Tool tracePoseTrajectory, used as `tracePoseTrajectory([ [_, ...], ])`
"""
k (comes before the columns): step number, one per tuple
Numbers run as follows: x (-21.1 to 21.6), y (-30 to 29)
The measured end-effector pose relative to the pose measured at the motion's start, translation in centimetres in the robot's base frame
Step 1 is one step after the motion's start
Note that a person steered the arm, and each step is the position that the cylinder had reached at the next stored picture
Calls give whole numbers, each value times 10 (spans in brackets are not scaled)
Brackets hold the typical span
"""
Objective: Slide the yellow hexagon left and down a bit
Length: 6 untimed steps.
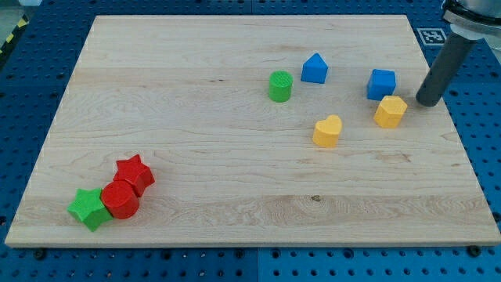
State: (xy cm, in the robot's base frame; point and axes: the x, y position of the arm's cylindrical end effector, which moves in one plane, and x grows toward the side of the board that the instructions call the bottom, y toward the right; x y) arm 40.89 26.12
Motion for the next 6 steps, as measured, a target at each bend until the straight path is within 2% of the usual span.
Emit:
tracePoseTrajectory([
  [6, 20, -50],
])
